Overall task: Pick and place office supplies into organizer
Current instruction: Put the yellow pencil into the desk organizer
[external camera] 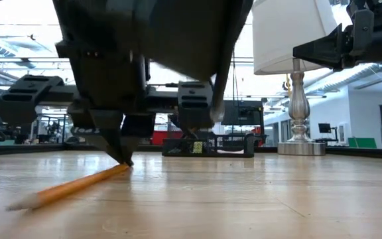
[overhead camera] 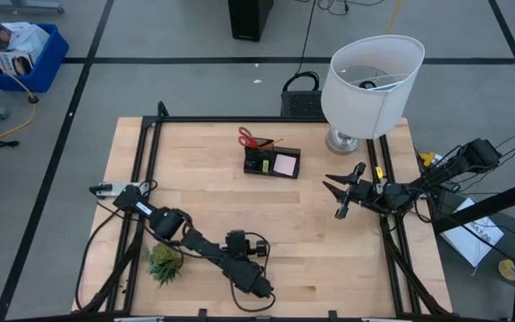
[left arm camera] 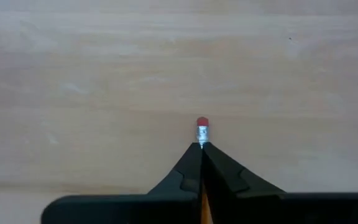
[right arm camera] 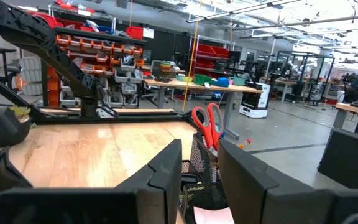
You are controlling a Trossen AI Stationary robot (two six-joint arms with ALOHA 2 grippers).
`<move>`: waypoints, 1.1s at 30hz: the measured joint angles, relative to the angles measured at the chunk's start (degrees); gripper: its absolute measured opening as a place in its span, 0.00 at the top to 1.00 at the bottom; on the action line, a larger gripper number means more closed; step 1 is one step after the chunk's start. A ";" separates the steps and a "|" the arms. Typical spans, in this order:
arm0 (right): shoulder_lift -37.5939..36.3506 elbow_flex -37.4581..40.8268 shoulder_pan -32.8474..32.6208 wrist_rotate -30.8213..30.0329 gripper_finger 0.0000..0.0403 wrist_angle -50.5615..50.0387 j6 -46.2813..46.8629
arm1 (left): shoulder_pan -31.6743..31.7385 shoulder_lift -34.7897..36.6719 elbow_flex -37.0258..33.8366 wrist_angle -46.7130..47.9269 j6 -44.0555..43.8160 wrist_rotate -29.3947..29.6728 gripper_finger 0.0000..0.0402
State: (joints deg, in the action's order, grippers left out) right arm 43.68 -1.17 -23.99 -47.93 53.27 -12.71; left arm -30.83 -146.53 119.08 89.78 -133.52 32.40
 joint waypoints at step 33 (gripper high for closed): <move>-0.02 0.00 0.01 0.01 0.75 0.00 -0.01 | -0.30 4.09 -0.06 0.11 0.82 1.95 0.99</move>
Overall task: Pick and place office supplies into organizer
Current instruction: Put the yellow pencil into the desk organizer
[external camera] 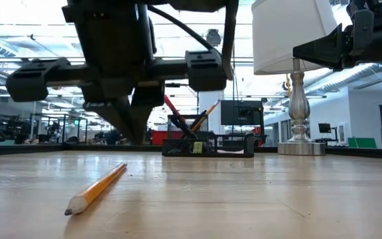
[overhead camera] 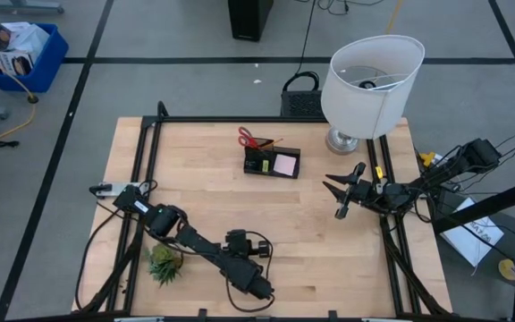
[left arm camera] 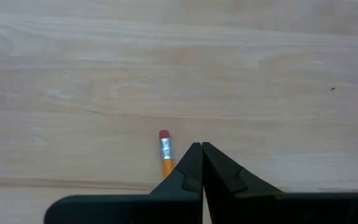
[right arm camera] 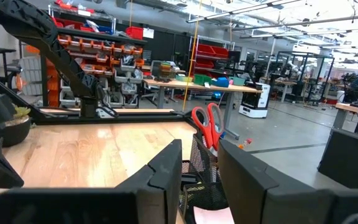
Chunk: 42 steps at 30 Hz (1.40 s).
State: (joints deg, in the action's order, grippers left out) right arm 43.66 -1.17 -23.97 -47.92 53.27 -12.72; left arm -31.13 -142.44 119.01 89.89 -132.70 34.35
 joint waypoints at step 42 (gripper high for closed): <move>0.00 -0.01 -0.01 -0.01 0.75 0.00 0.00 | 0.06 0.10 -1.89 -0.60 -1.75 -11.45 0.22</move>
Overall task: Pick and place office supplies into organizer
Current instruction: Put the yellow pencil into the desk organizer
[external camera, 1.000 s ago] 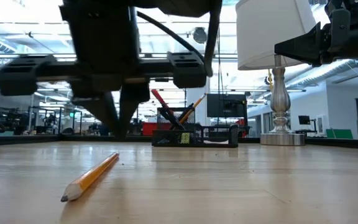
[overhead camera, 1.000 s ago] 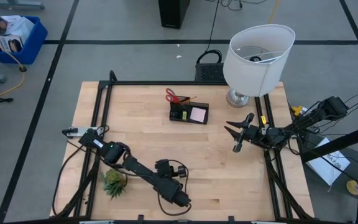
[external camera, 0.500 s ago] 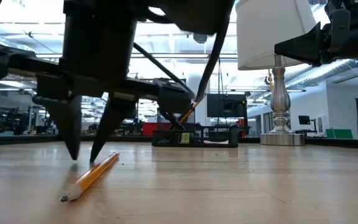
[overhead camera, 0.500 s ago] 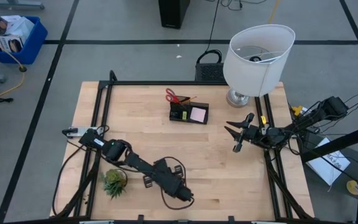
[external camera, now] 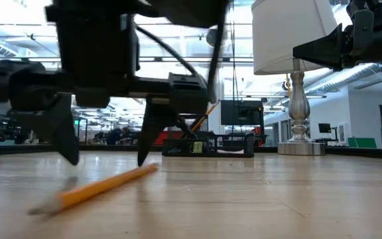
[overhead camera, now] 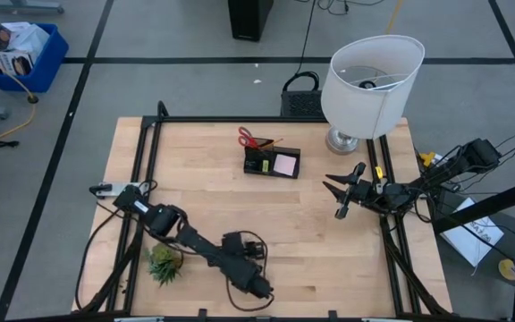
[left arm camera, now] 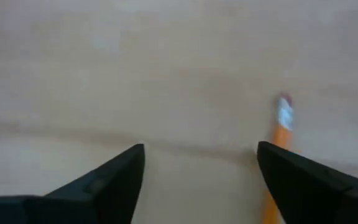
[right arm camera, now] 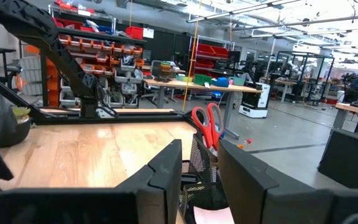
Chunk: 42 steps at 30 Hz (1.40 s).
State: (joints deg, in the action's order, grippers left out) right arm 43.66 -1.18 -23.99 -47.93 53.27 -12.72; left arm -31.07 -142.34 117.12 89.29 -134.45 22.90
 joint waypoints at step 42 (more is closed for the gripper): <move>0.00 -0.01 0.02 0.01 0.75 0.01 0.01 | -9.75 1.73 3.55 0.59 2.34 18.39 0.33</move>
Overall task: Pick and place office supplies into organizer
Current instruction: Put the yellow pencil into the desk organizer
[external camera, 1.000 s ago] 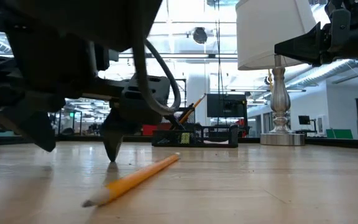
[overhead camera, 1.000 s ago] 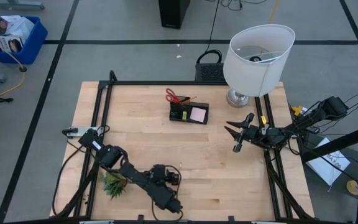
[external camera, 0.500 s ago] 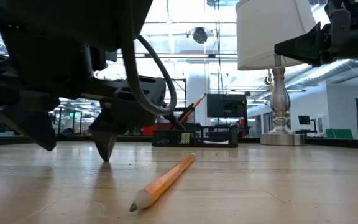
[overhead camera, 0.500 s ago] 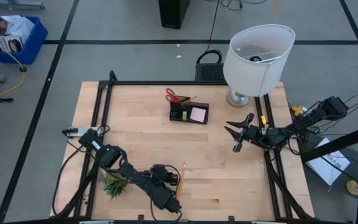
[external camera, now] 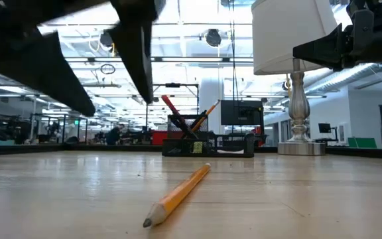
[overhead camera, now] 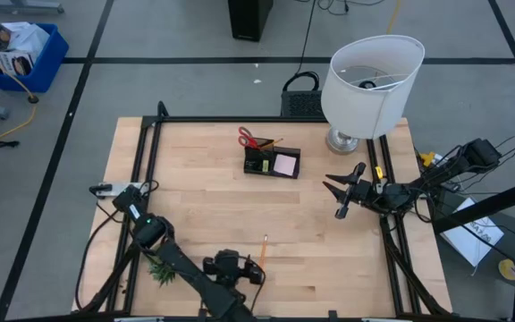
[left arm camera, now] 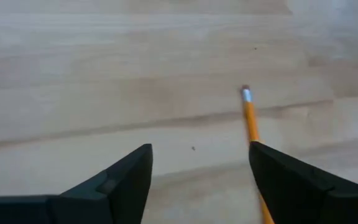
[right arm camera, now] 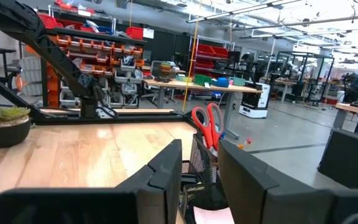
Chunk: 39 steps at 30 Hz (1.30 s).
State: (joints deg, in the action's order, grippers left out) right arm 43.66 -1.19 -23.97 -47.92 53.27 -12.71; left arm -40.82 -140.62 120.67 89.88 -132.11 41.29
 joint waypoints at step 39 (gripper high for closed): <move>0.00 0.00 -0.02 -0.02 0.75 0.00 0.00 | 12.81 -0.37 3.56 -3.53 2.93 3.75 0.43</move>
State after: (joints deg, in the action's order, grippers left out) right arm 43.66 -1.19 -23.98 -47.94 53.28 -12.71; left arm -28.00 -140.99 124.23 86.34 -129.18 45.04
